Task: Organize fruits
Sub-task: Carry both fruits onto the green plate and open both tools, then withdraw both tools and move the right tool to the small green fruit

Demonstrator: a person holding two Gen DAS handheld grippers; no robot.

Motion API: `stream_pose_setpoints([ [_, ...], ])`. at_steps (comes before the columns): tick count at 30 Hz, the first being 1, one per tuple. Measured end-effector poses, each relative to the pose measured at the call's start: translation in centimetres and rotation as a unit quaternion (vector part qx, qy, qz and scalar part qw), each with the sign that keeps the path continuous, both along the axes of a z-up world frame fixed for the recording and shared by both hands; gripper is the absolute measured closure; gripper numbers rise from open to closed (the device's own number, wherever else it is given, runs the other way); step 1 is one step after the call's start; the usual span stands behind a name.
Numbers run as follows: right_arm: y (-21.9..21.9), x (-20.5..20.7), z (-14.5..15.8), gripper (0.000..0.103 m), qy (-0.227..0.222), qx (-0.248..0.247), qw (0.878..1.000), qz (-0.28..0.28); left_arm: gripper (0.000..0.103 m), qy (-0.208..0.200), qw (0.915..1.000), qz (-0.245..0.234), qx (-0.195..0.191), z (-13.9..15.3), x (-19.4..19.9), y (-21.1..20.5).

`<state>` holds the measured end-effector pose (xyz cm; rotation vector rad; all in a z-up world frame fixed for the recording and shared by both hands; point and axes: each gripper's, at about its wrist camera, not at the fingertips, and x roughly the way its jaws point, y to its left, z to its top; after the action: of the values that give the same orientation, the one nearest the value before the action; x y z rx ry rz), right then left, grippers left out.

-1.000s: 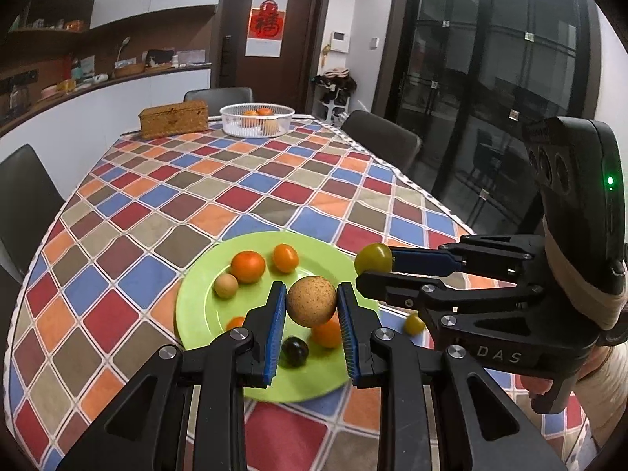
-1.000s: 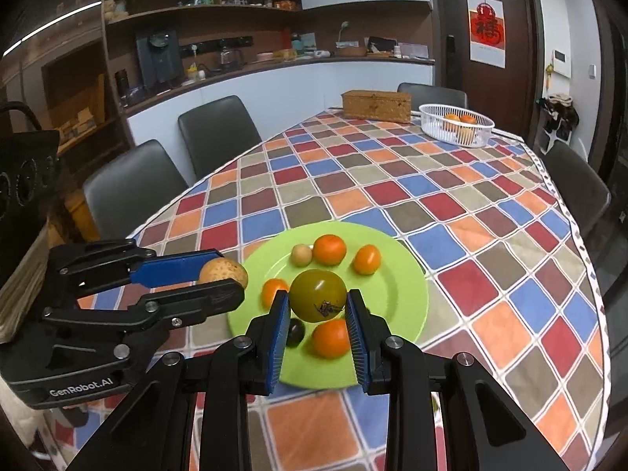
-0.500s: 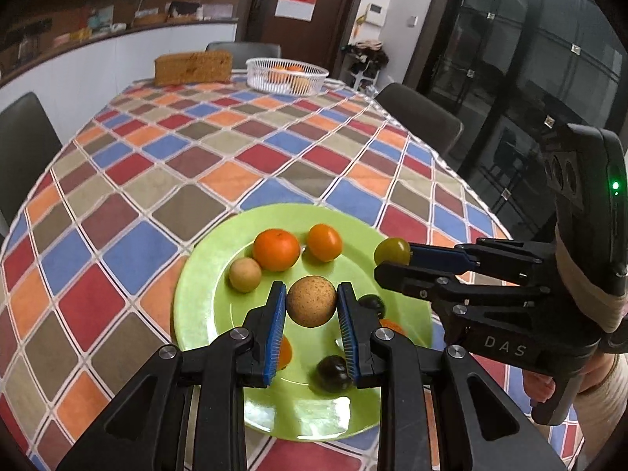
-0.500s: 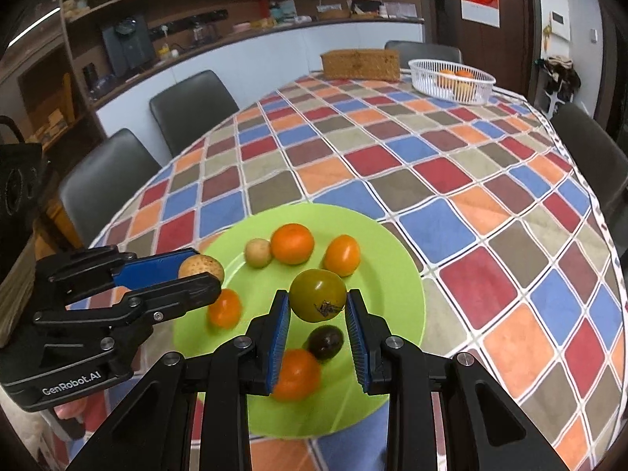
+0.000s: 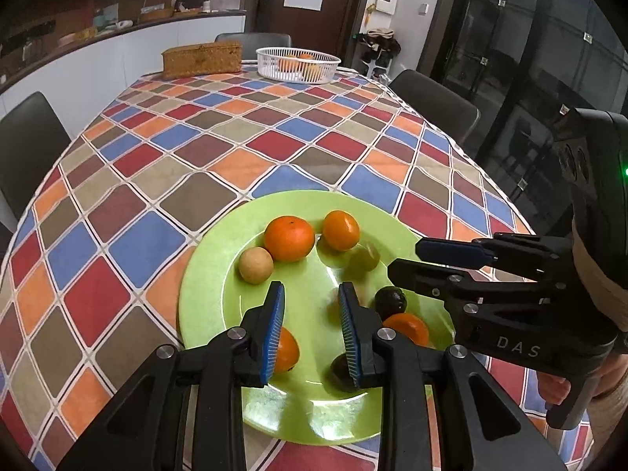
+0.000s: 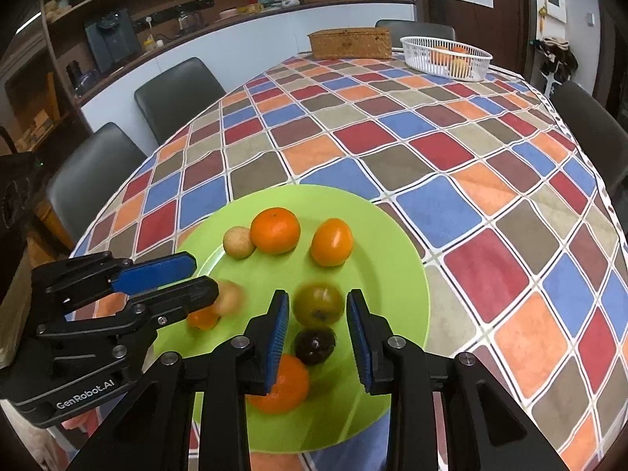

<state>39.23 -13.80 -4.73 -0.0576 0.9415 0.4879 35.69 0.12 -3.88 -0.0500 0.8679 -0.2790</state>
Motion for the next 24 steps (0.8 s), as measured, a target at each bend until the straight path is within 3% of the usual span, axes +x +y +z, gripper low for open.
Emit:
stream_pose_setpoints([
  [8,-0.9,-2.4,2.0,0.067,-0.024,0.002,1.000,0.002,0.074,-0.026,0.9995,-0.001,0.017,2.6,-2.5,-0.9],
  [17,-2.1,-6.6,4.8,0.067,-0.054,0.003,0.999,0.002,0.064,-0.071,0.9967,0.007,0.039,5.9,-6.7,-2.3],
  [20,-2.7,-8.0,5.5,0.058,-0.067,-0.001,0.998,0.001,0.058,-0.077,0.9957,0.015,0.049,6.5,-8.0,-2.8],
  [24,-3.7,-9.3,6.0,0.058,-0.078,-0.006,0.997,-0.006,0.052,-0.078,0.9954,0.025,0.049,6.9,-9.5,-3.3],
])
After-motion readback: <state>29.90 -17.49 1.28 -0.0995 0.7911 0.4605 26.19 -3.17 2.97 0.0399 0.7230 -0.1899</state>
